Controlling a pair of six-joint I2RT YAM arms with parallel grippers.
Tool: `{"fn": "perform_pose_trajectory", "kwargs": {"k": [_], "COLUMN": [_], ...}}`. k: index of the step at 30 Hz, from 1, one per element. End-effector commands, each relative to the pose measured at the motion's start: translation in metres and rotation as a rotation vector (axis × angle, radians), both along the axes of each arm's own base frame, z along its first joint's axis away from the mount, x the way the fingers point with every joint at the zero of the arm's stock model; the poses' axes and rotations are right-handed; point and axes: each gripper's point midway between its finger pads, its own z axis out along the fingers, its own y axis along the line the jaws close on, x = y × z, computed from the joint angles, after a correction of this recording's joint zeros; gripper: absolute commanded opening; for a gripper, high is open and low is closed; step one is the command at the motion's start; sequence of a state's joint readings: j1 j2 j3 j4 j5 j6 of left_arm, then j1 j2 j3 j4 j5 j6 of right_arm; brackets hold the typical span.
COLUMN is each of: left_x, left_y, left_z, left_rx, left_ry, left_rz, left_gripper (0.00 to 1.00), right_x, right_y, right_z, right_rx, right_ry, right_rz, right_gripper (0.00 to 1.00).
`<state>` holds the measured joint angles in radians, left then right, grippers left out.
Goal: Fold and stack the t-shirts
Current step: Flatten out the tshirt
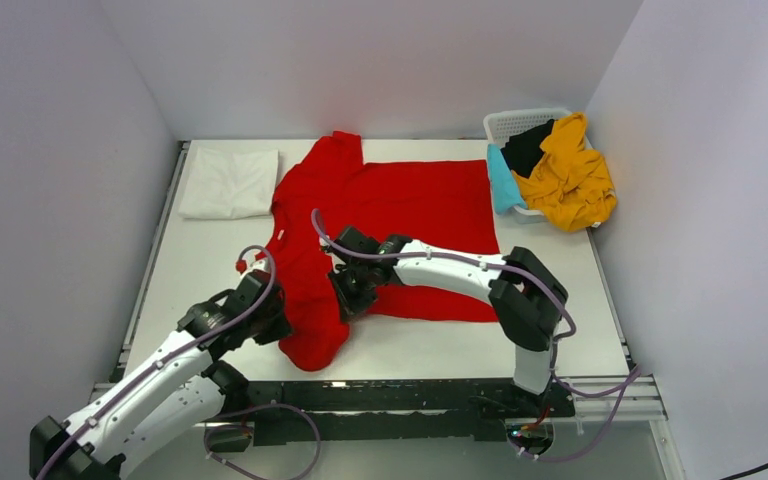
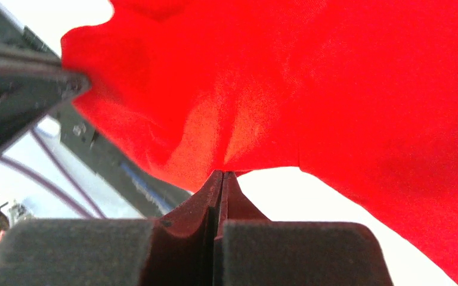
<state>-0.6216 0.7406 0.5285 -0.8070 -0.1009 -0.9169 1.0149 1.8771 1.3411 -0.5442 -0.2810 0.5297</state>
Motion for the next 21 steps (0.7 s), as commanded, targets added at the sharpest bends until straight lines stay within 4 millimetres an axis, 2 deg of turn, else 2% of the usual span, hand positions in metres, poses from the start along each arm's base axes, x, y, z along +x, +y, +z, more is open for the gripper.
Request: {"fn": "perform_pose_trajectory", "kwargs": {"k": [1,4,6,8,9,11,13,15,16,18,20,21], "left_x": [-0.009,-0.008,-0.008,-0.01,-0.011,-0.013,-0.012,-0.007,-0.004,0.004,0.018,0.028], "left_y": [0.016,0.016,0.013,0.011,0.014,0.02,0.02,0.017,0.017,0.017,0.015,0.011], "left_z": [0.007,0.004,-0.001,-0.009,-0.012,-0.016,-0.015,-0.007,-0.001,0.013,0.028,0.035], "left_rx": [0.059,0.069,0.066,0.084,0.105,0.148,0.159,0.144,0.138,0.128,0.114,0.1], "left_ry": [0.003,0.014,0.035,0.08,0.101,0.134,0.137,0.112,0.091,0.032,-0.054,-0.109], "left_rz": [0.009,0.009,0.005,-0.001,0.007,0.024,0.017,0.01,0.017,0.029,0.029,0.023], "left_gripper": [0.0,0.0,0.0,0.0,0.05,0.23,0.48,0.65,0.76,0.96,0.99,0.99], "right_x": [-0.026,-0.024,-0.015,-0.006,-0.002,0.01,0.021,0.026,0.028,0.033,0.045,0.055], "right_y": [-0.02,-0.026,-0.026,-0.026,-0.025,-0.025,-0.024,-0.026,-0.028,-0.039,-0.056,-0.066], "right_z": [0.048,0.047,0.037,0.024,0.018,0.009,0.009,0.017,0.028,0.035,0.051,0.054], "right_rx": [-0.002,-0.032,-0.058,-0.085,-0.091,-0.108,-0.108,-0.089,-0.064,-0.066,-0.068,-0.077], "right_ry": [0.065,0.088,0.098,0.103,0.105,0.084,0.038,-0.013,-0.053,-0.12,-0.223,-0.273], "right_rz": [0.097,0.089,0.062,0.033,0.03,0.004,-0.015,-0.014,-0.011,-0.023,-0.081,-0.128], "right_gripper": [0.0,0.0,0.0,0.08,0.09,0.12,0.34,0.47,0.58,0.69,0.83,0.94]}}
